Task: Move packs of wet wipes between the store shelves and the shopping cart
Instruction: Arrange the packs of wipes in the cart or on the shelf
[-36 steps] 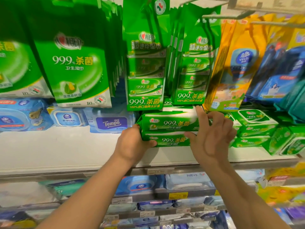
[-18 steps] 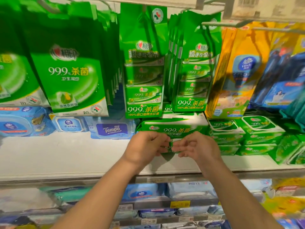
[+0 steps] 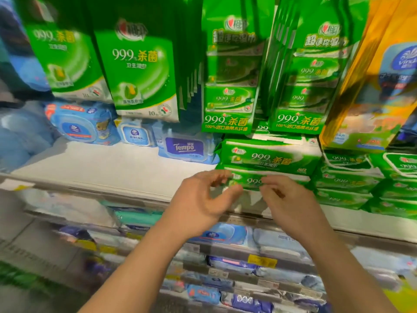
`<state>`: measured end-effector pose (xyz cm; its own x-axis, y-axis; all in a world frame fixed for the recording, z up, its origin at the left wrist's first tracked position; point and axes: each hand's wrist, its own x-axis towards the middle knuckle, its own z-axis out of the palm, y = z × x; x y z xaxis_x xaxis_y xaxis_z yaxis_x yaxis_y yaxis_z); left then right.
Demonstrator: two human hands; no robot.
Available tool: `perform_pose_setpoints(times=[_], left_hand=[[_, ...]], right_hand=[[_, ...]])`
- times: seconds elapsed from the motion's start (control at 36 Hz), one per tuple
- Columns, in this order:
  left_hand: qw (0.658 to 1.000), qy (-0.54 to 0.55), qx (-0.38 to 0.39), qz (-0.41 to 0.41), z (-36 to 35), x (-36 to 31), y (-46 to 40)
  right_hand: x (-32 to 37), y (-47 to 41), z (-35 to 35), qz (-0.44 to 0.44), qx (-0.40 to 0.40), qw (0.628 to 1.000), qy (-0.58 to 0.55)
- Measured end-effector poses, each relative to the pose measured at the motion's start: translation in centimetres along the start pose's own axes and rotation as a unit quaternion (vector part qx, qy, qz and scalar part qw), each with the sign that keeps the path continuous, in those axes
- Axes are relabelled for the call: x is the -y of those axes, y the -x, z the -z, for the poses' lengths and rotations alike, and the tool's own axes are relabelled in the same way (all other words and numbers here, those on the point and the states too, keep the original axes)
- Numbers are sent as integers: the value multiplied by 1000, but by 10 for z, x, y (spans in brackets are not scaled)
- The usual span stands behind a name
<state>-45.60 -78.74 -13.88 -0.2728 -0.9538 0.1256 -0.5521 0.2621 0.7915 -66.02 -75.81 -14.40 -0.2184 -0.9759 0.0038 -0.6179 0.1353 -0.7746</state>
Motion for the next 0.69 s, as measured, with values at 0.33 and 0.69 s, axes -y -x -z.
perform_pose_setpoints(times=[0.33,0.69], left_hand=[[988,-14,-116,104,89,66,106],[936,-143,-181,266,209,168,279]], right_hand=[[58,40,-55,70,119,957,256],[182,127,-216,218,169,882,383]])
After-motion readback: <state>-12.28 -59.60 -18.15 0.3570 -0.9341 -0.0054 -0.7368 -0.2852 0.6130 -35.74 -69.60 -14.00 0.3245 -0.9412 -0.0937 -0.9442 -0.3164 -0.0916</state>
